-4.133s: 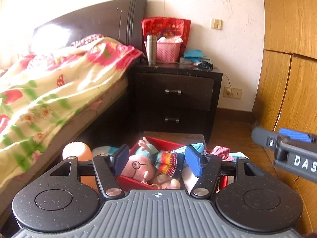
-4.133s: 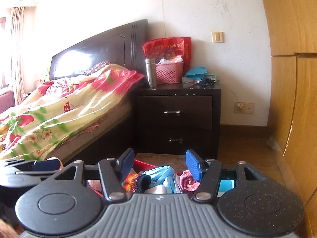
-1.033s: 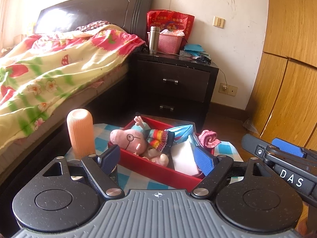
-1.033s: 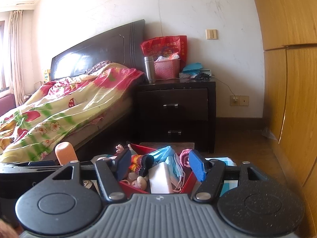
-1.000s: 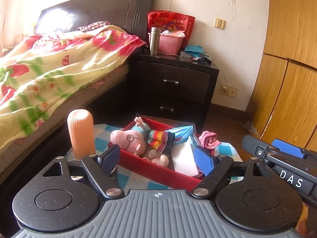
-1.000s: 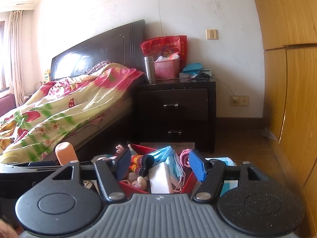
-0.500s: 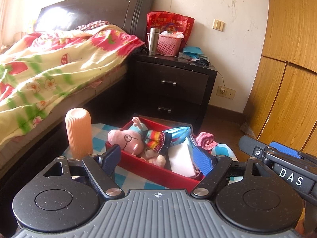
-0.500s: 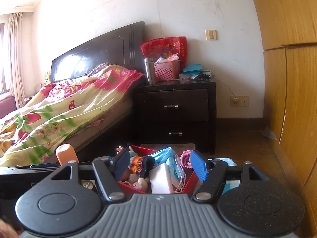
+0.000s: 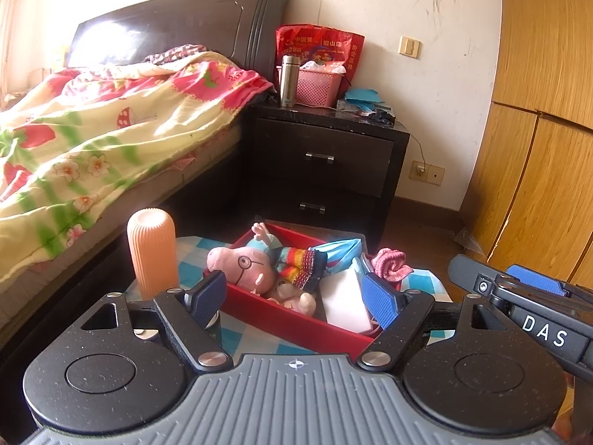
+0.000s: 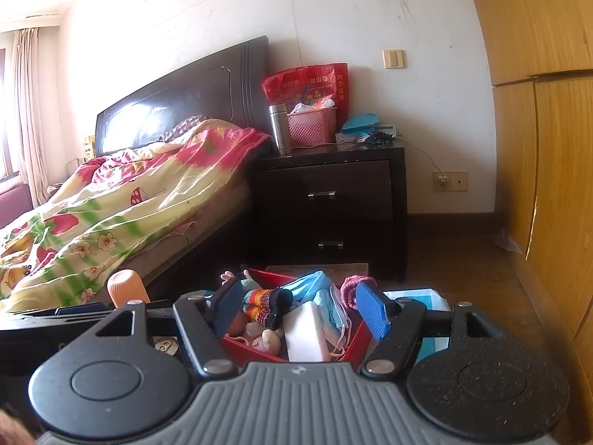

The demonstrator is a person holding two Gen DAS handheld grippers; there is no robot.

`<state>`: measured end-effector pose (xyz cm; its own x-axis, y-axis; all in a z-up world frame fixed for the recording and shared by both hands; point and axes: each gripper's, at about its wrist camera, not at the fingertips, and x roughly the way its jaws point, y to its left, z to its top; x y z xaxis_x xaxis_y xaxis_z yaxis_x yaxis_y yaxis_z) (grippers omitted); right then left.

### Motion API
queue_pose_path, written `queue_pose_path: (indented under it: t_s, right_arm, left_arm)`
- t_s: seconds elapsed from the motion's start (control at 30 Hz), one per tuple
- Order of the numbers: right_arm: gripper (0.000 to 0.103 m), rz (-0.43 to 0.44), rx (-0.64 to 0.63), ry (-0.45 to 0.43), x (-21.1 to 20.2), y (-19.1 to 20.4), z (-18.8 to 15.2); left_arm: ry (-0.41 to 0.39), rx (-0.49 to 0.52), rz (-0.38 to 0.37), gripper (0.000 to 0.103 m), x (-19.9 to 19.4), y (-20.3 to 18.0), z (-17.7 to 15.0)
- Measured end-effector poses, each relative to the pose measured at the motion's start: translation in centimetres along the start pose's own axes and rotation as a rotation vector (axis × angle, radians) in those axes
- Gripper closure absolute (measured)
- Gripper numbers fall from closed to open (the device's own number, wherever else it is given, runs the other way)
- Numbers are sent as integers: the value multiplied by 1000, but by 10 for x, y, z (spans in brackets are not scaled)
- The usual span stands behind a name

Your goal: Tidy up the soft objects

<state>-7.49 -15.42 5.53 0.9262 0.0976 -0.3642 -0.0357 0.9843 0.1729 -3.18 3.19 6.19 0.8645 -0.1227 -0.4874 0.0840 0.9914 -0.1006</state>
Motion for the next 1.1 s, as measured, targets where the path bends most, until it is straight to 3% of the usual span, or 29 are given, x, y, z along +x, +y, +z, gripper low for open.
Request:
queue_pose_path:
  t_s: [0.4, 0.53, 0.7, 0.9, 1.1]
  right_arm:
    - [57, -4, 0, 0, 1, 0, -1]
    - [57, -12, 0, 5, 1, -2, -3]
    - [56, 1, 25, 7, -1, -8, -3]
    - [55, -35, 42, 17, 0, -21, -3]
    - [54, -45, 107, 118, 14, -43, -14]
  left_arm:
    - [24, -7, 9, 22, 4, 0, 1]
    - [102, -61, 7, 5, 15, 6, 0]
    - [79, -66, -38, 6, 15, 7, -6]
    - [87, 16, -109, 5, 21, 1, -15]
    - [83, 80, -8, 5, 29, -5, -25]
